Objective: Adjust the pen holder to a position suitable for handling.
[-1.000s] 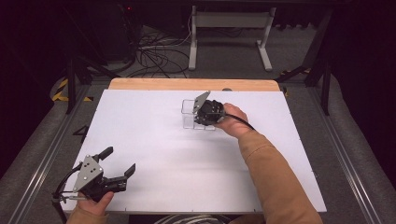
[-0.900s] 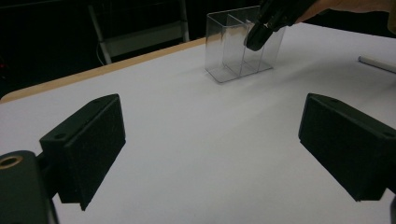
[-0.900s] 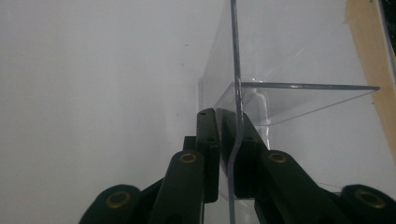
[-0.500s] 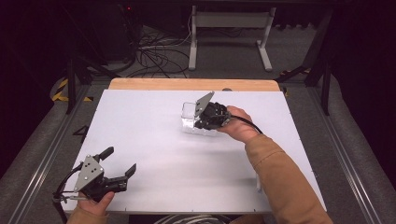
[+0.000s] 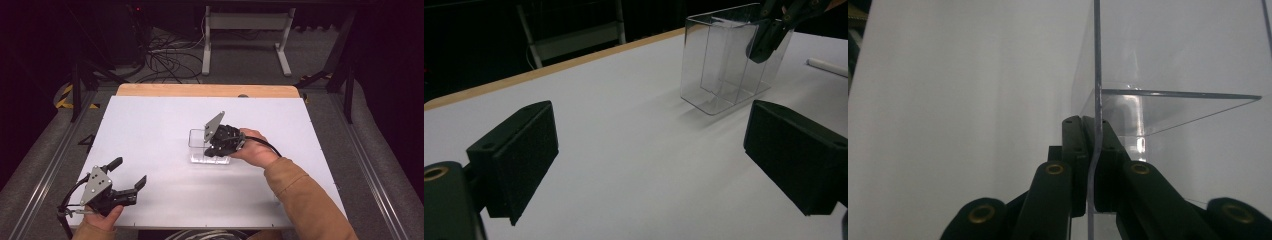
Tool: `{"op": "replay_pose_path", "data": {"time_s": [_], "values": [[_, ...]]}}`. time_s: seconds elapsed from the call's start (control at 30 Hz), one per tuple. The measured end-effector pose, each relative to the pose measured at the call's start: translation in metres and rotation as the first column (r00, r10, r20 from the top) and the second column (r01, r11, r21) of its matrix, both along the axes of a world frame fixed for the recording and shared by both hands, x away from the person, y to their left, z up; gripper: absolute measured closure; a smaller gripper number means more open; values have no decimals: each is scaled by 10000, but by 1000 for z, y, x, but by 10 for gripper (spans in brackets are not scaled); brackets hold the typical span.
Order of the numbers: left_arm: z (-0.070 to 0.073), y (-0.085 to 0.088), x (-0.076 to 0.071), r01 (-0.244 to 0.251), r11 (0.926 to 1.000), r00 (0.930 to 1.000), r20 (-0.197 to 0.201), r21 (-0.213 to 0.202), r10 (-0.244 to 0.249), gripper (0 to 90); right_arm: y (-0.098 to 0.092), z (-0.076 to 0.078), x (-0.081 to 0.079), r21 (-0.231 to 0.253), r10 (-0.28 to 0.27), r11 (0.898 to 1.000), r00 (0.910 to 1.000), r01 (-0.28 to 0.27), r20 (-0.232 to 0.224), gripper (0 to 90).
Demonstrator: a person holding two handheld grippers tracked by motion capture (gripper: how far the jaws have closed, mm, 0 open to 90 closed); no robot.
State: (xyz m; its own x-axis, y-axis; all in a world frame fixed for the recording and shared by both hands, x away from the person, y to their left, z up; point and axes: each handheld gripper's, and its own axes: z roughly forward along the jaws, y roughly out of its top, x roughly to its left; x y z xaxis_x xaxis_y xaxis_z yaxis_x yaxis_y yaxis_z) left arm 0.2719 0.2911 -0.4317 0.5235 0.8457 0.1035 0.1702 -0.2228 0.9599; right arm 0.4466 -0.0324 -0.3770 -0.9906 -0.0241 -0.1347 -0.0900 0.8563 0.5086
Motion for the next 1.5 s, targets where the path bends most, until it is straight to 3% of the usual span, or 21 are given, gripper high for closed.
{"op": "replay_pose_path", "data": {"time_s": [0.17, 0.47, 0.77, 1.2, 1.3, 1.5], "values": [[0, 0, 0, 21, 10000, 10000, 3, 3, -21, 81, 5, -7, -7, -208, 214, 9995, 9991, -222, -352, 871], [0, 0, 0, 28, 10000, 10000, 6, 11, -28, 81, 7, -14, -10, -354, -71, 9994, 9982, 50, -596, 872], [0, -1, 0, 23, 10000, 10000, 2, 11, -23, 81, 6, -17, -13, -348, 137, 9993, 9988, -153, -464, 873], [0, -1, 0, 36, 10000, 10000, -1, 17, -36, 81, 7, -18, -16, -313, -85, 9995, 9992, 73, -382, 873], [0, -1, 1, 36, 10000, 10000, -1, 27, -36, 81, 7, -18, -17, -255, -81, 9996, 9993, 72, -355, 845], [0, -1, 2, 27, 10000, 10000, 29, 24, -27, 81, -2, -5, -20, 406, -309, 9987, 9992, 319, -236, 689]]}}
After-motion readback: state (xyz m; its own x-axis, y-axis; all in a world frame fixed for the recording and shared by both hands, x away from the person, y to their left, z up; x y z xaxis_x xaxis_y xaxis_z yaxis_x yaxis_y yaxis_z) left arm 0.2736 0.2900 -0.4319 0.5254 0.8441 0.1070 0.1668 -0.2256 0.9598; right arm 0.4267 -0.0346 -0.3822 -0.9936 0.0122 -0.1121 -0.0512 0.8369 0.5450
